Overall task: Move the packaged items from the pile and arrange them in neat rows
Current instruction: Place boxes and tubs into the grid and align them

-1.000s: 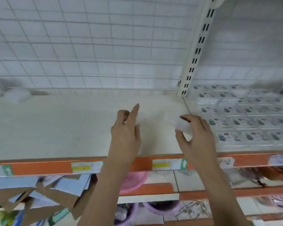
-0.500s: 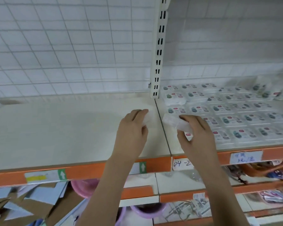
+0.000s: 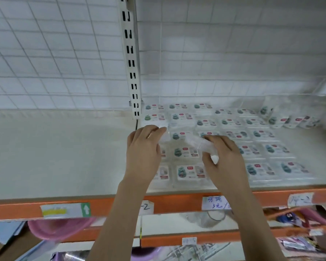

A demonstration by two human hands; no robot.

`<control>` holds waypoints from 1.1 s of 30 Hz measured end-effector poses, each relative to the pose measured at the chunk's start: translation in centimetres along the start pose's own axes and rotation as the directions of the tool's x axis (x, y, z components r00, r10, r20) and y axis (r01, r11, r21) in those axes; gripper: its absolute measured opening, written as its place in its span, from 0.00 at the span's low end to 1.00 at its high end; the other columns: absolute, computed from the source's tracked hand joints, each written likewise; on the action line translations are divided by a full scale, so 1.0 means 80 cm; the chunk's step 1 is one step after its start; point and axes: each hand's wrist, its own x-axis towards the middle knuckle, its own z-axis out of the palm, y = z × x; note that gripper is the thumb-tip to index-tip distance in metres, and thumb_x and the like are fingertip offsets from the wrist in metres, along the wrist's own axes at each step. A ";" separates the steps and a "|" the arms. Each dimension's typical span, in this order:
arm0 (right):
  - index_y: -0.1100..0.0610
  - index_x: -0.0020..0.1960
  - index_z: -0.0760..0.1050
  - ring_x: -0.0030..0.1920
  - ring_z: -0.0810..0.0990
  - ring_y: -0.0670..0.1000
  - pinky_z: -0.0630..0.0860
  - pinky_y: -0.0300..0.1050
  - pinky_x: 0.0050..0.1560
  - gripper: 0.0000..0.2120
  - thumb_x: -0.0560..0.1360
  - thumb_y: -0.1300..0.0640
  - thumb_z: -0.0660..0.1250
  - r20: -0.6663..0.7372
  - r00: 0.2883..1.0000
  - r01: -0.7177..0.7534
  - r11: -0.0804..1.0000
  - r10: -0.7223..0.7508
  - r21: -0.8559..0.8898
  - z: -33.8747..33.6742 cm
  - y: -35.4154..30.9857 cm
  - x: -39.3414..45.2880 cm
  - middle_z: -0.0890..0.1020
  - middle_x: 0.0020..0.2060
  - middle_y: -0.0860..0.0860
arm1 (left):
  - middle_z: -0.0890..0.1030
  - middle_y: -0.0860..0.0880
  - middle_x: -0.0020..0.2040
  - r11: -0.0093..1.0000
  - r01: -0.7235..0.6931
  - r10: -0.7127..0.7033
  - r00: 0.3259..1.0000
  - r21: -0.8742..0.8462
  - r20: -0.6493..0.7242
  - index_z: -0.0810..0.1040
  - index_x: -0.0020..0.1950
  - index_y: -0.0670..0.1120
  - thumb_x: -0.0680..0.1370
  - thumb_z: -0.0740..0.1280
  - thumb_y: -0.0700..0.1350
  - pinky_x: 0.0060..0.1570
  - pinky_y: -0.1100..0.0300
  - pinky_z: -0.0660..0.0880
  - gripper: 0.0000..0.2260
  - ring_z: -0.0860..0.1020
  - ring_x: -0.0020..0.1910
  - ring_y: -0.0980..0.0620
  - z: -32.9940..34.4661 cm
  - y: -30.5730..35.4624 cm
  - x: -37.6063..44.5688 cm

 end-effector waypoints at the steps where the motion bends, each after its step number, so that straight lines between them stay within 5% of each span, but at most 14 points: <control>1: 0.59 0.58 0.76 0.50 0.77 0.58 0.74 0.48 0.50 0.19 0.67 0.68 0.69 0.003 1.000 0.021 1.000 -0.021 0.004 -0.001 0.008 0.003 0.79 0.51 0.55 | 0.81 0.45 0.50 1.000 0.016 -0.016 1.000 0.002 -0.002 0.80 0.54 0.44 0.62 0.70 0.26 0.54 0.45 0.72 0.24 0.80 0.49 0.43 0.008 0.004 0.002; 9: 0.60 0.58 0.75 0.51 0.76 0.61 0.75 0.55 0.53 0.21 0.66 0.68 0.70 0.196 0.969 0.167 0.984 -0.151 -0.069 0.013 0.025 0.029 0.77 0.51 0.57 | 0.78 0.42 0.57 0.997 0.082 -0.082 0.990 0.001 0.118 0.79 0.53 0.41 0.67 0.70 0.32 0.60 0.38 0.67 0.16 0.76 0.59 0.43 0.026 0.008 -0.016; 14: 0.63 0.67 0.68 0.63 0.70 0.59 0.66 0.48 0.64 0.24 0.75 0.53 0.66 0.335 0.917 0.246 0.968 -0.216 -0.049 0.021 0.024 0.028 0.73 0.61 0.58 | 0.78 0.43 0.59 0.992 0.128 -0.125 0.981 -0.016 0.147 0.80 0.54 0.42 0.72 0.66 0.30 0.64 0.41 0.64 0.14 0.74 0.63 0.45 0.024 0.006 -0.005; 20: 0.61 0.73 0.57 0.73 0.54 0.53 0.48 0.39 0.72 0.23 0.80 0.56 0.54 0.423 0.864 0.292 0.956 -0.271 0.017 0.024 0.028 0.032 0.60 0.71 0.55 | 0.79 0.42 0.58 0.995 0.096 -0.094 0.983 -0.005 0.156 0.80 0.55 0.42 0.71 0.65 0.28 0.61 0.46 0.68 0.16 0.75 0.61 0.44 0.034 0.004 0.015; 28: 0.67 0.55 0.78 0.53 0.78 0.64 0.74 0.56 0.56 0.15 0.68 0.70 0.71 0.324 0.902 0.304 0.953 -0.286 -0.005 0.058 0.040 0.074 0.79 0.52 0.62 | 0.79 0.41 0.56 0.996 0.087 -0.082 0.984 -0.020 0.157 0.80 0.53 0.41 0.69 0.65 0.27 0.59 0.44 0.69 0.16 0.77 0.58 0.43 0.037 -0.002 0.015; 33: 0.65 0.54 0.79 0.50 0.79 0.62 0.68 0.46 0.55 0.15 0.68 0.71 0.71 0.335 0.891 0.316 0.948 -0.307 0.026 0.062 0.046 0.086 0.80 0.51 0.62 | 0.79 0.41 0.55 0.995 0.097 -0.089 0.982 -0.035 0.168 0.80 0.53 0.41 0.69 0.66 0.26 0.59 0.41 0.70 0.16 0.77 0.57 0.42 0.037 -0.002 0.016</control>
